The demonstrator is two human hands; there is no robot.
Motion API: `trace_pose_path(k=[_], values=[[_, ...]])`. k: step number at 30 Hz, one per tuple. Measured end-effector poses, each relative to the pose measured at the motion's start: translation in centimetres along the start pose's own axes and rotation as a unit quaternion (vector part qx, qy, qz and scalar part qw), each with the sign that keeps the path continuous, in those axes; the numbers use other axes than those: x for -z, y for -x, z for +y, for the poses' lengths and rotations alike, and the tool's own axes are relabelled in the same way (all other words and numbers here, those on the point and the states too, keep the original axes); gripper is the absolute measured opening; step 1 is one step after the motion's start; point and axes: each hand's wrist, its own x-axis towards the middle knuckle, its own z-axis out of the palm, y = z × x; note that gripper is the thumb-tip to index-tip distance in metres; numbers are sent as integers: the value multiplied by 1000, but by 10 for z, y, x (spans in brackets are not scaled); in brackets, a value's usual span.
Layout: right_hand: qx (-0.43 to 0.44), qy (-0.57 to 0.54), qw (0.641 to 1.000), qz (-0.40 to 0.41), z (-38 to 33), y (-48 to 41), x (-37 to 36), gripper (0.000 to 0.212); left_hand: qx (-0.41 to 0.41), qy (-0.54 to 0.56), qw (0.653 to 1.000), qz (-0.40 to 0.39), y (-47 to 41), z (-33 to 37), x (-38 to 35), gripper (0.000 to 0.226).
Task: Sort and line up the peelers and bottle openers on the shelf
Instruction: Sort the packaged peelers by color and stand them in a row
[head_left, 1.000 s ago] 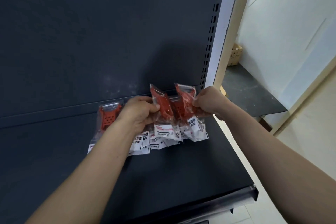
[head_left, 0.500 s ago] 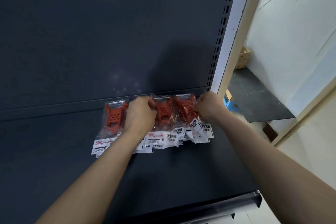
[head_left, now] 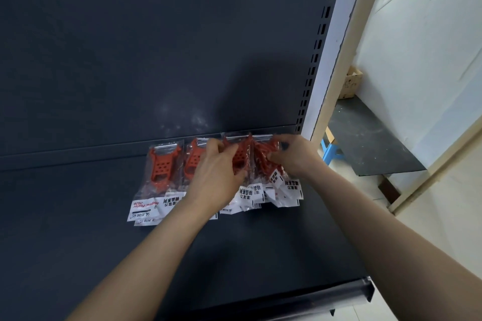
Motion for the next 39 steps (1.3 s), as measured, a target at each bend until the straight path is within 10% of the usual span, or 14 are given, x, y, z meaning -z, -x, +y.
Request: trace_pose_path(k=[16,26,39], values=[[65,145,986,-51,1,0,-8,31,22,-62,997,41,-1,5,-21,53],[38,156,985,-67,-6,6,-15,54,182,3,960,211,27,-41,16,37],[10,151,988,11,-15,11,-21,42,210,102,965,116,41,-75,17,43]])
